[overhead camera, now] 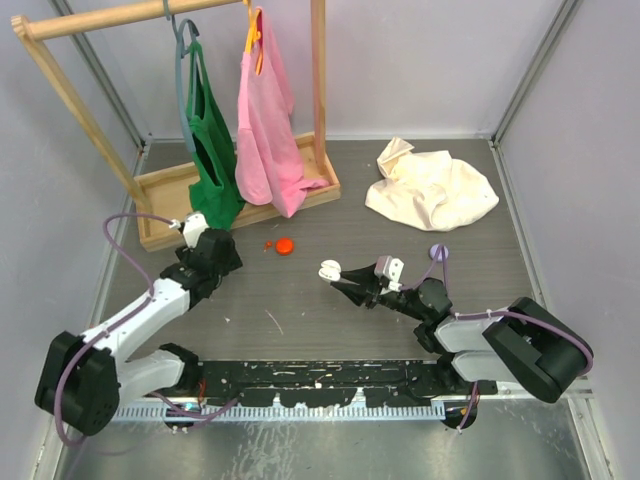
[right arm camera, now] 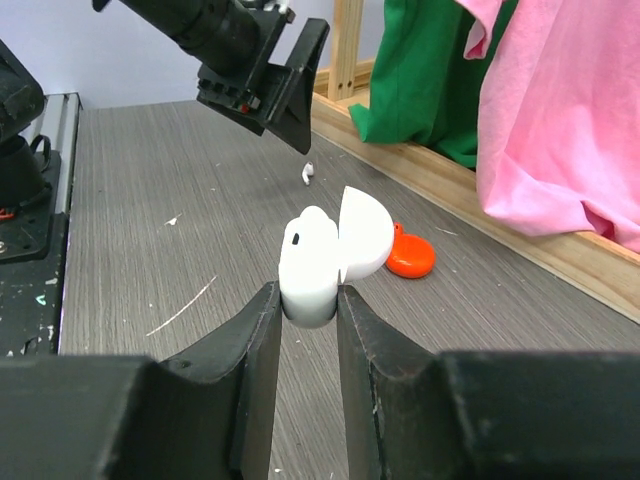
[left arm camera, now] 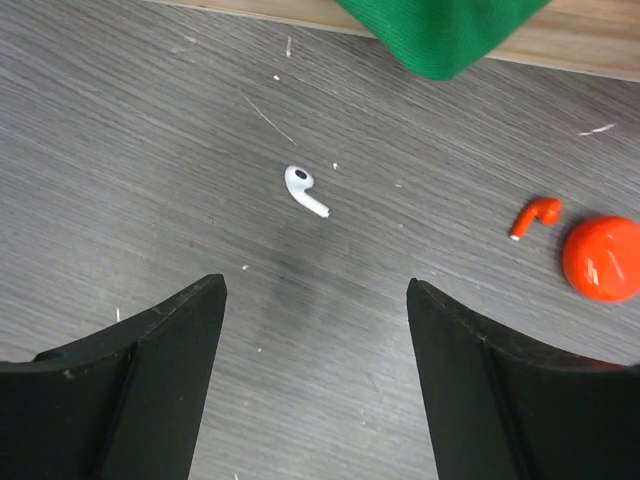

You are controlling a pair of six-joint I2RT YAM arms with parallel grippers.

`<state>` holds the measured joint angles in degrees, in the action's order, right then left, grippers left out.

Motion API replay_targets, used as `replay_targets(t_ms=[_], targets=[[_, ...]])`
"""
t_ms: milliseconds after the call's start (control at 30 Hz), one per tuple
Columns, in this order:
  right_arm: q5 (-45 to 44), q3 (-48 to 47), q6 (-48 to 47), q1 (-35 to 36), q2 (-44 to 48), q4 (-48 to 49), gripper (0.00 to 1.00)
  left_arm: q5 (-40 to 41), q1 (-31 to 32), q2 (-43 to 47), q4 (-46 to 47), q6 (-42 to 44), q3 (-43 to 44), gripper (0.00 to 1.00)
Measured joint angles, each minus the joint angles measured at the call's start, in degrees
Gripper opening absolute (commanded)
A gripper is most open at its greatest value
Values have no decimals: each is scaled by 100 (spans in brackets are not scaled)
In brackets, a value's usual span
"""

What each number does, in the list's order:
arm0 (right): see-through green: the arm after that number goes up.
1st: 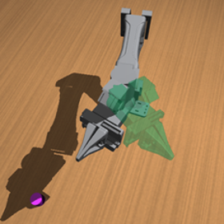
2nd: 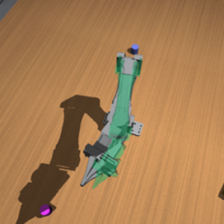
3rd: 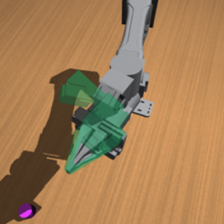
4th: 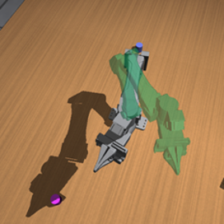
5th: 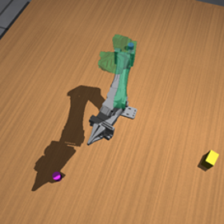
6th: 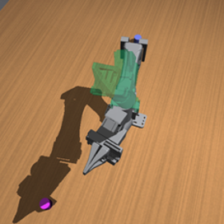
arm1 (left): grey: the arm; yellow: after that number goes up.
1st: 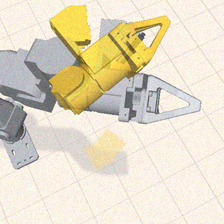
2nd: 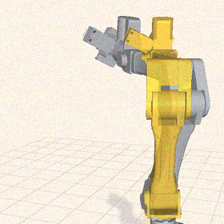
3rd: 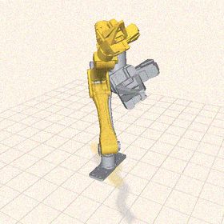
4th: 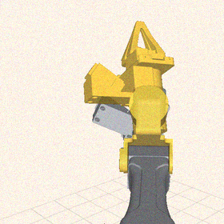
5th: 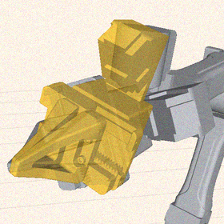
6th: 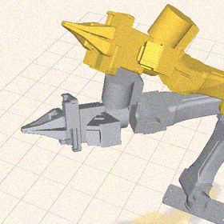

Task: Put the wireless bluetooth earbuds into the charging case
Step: Pick up the earbud from the center of the board.

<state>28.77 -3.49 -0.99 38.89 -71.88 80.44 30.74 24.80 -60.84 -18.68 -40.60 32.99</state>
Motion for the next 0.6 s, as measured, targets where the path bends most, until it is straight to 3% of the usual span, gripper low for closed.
replay_targets(t_ms=[600], targets=[[0, -4, -68, 24, -15, -225, 9, -66, -643, -1991, 927, 273, 323, 44]])
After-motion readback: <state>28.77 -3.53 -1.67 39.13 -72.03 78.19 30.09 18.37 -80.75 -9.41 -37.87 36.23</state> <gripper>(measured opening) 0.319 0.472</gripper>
